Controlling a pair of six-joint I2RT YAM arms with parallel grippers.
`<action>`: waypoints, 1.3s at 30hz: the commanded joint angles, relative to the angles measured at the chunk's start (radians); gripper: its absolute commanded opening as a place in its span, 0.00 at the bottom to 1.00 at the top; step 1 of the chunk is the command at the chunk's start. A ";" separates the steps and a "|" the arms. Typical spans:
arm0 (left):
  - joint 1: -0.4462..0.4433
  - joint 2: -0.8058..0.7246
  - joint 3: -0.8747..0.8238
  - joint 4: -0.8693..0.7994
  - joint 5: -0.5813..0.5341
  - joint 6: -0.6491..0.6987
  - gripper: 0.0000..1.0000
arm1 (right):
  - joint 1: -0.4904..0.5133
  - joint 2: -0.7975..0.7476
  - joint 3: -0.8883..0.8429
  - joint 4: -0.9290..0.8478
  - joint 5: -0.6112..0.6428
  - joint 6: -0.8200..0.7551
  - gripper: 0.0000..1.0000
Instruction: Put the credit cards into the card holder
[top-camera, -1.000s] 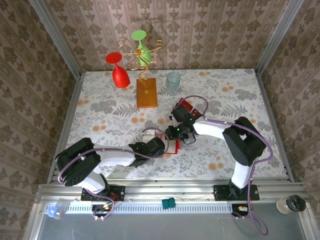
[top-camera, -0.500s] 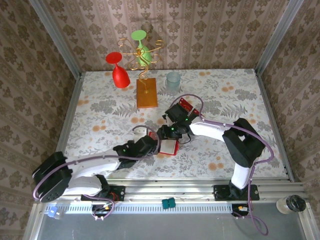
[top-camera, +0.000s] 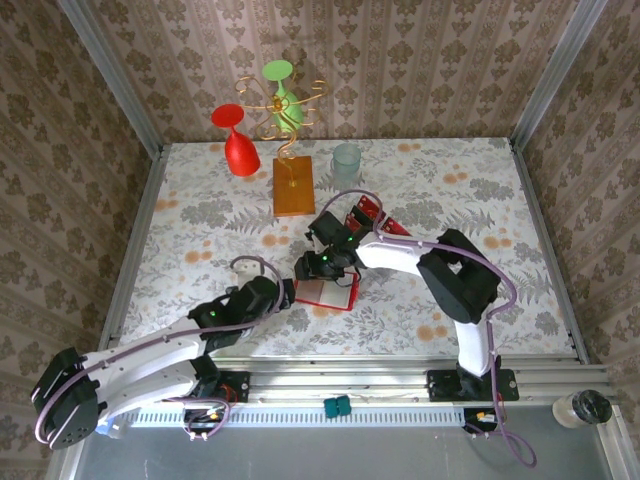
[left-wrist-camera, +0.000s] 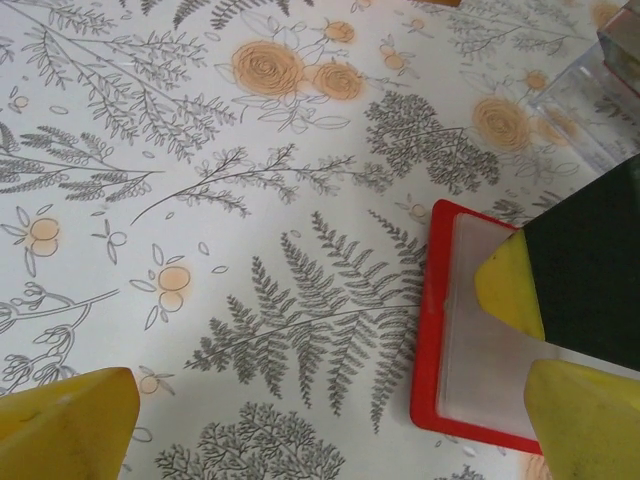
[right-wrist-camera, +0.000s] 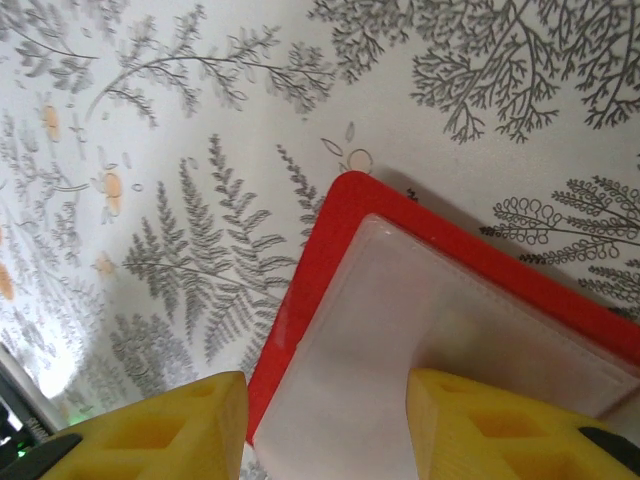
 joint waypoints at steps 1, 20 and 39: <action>0.008 -0.008 -0.012 -0.026 -0.007 0.007 1.00 | 0.005 0.027 0.030 0.014 -0.012 0.021 0.47; 0.010 0.078 0.017 0.014 0.020 0.020 1.00 | -0.038 -0.152 -0.099 -0.004 0.018 -0.036 0.43; -0.002 0.092 0.028 0.017 0.017 0.019 1.00 | -0.042 -0.030 -0.061 -0.064 0.036 -0.129 0.03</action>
